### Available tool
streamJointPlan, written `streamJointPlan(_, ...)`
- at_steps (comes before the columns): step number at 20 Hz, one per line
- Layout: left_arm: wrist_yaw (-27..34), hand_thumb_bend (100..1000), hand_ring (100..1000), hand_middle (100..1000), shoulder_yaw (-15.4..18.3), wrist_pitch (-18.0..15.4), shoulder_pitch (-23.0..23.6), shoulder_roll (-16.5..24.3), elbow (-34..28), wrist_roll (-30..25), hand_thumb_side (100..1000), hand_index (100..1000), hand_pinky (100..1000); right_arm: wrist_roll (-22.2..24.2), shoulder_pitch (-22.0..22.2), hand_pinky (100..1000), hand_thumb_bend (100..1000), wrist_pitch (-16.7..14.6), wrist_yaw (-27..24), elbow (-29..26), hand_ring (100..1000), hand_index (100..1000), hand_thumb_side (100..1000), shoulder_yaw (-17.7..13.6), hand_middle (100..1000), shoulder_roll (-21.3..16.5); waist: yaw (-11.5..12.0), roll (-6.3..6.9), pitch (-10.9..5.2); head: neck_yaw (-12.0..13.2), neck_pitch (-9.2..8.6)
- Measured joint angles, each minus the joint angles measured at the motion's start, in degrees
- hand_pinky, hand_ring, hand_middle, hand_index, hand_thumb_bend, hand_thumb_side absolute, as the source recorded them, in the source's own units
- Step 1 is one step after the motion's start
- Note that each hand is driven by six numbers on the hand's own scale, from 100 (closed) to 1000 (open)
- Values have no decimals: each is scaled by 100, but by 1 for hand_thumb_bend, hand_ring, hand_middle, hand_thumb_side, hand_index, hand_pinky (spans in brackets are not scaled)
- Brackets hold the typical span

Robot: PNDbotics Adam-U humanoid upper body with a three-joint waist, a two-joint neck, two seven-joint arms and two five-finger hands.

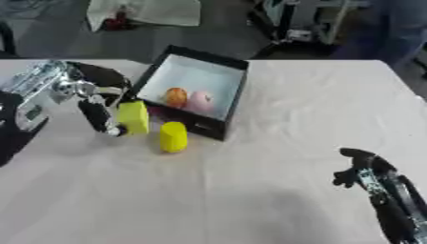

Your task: Pick up objects on the table and place them in the box.

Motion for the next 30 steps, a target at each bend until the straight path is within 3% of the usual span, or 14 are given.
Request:
streamJointPlan(3,-183,268,510,566,139,66,-421,-65,-8,-12,339,713,622,0,6,686,100,0,0,1,490,757,744,0,323,0,18,0,-12,-5,0)
streamJointPlan(5,-464,267,527,584,206,86,-707,-317,290,50,360,737,636,1,25,686,100,1,0,2,490,757,740,2,324,0,18,0,-18,1,0)
streamJointPlan(10,-1480,325,582,640,584,96,-1048,-1356,1815,590,409,785,664,15,26,686,100,2,-9,4,490,757,733,5,323,0,-28,-3,-32,46,0)
streamJointPlan(14,-2557,437,652,712,1118,329,-1058,-2133,2967,1519,559,847,697,34,12,686,100,-1,-29,6,490,757,756,15,324,1,-84,-3,-32,125,0)
streamJointPlan(18,-3454,578,745,792,1545,795,-992,-2618,3681,2556,779,895,740,55,-13,687,100,16,-48,10,490,757,750,42,324,10,-143,-4,-32,209,0)
streamJointPlan(20,-3761,597,767,819,1698,1055,-956,-2749,3886,3017,843,905,748,58,-32,687,100,17,-59,13,490,757,745,43,324,20,-147,-4,-32,233,0)
streamJointPlan(24,-3926,560,763,821,1822,1352,-953,-2773,3972,3716,836,901,749,59,-52,687,100,17,-63,21,490,757,747,42,324,30,-143,-4,-32,234,0)
streamJointPlan(30,-3332,488,714,774,1742,1228,-1064,-2360,3367,3964,772,877,737,55,-49,687,100,16,-63,24,490,757,749,39,323,30,-96,-4,-32,181,0)
